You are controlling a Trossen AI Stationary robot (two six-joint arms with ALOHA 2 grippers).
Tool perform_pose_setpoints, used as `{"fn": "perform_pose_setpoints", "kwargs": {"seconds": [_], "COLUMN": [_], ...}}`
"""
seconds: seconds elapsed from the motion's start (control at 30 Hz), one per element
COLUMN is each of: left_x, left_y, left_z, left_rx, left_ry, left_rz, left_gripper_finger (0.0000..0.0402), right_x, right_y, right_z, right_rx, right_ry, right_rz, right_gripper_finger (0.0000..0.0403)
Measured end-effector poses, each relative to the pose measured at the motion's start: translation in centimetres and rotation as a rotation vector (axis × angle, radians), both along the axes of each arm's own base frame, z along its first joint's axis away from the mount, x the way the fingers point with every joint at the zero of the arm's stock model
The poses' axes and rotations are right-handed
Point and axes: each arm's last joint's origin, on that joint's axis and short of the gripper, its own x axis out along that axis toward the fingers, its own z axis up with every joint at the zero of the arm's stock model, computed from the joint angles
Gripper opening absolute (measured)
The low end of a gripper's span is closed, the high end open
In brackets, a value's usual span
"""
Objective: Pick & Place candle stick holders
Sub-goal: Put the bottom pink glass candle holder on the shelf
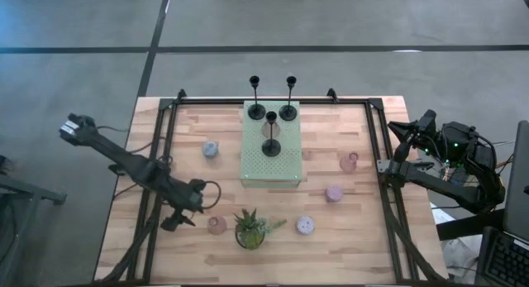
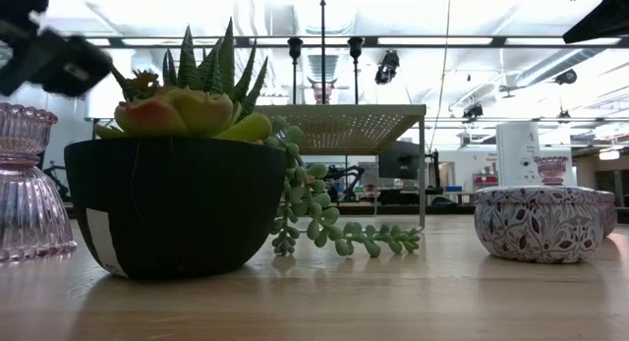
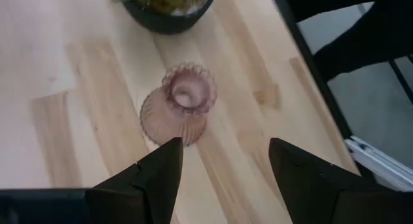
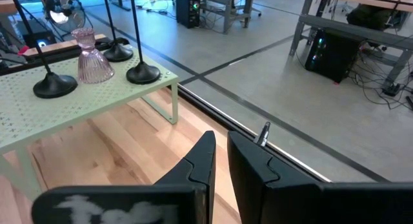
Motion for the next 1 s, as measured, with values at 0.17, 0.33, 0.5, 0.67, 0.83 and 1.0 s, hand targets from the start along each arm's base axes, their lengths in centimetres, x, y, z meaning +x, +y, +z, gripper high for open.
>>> {"fn": "perform_pose_setpoints", "kwargs": {"seconds": [0.17,0.33,0.5,0.67,0.83,1.0], "left_x": [0.3,0.5,0.7,0.5,0.7,1.3], "left_y": [-0.1,-0.2,-0.2,0.0,-0.1,-0.4], "left_z": [-2.7,-4.5,-5.3,-6.5,-6.9,-7.1], "left_rx": [-0.023,-0.071,-0.086,-0.041,-0.02,0.002], "left_ry": [0.011,-0.067,-0.152,-0.207,-0.234,-0.29], "left_rz": [0.043,0.044,0.069,0.071,0.043,0.002], "left_gripper_finger": [0.0234,0.0234,0.0233,0.0233,0.0234,0.0234], "right_x": [0.0,0.0,0.0,0.0,0.0,0.0], "right_y": [0.0,0.0,0.0,0.0,0.0,0.0], "right_z": [0.0,0.0,0.0,0.0,0.0,0.0], "right_rx": [0.0,0.0,0.0,0.0,0.0,0.0], "right_ry": [0.0,0.0,0.0,0.0,0.0,0.0], "right_rz": [0.0,0.0,0.0,0.0,0.0,0.0], "right_gripper_finger": [0.0034,0.0034,0.0034,0.0034,0.0034,0.0034]}}
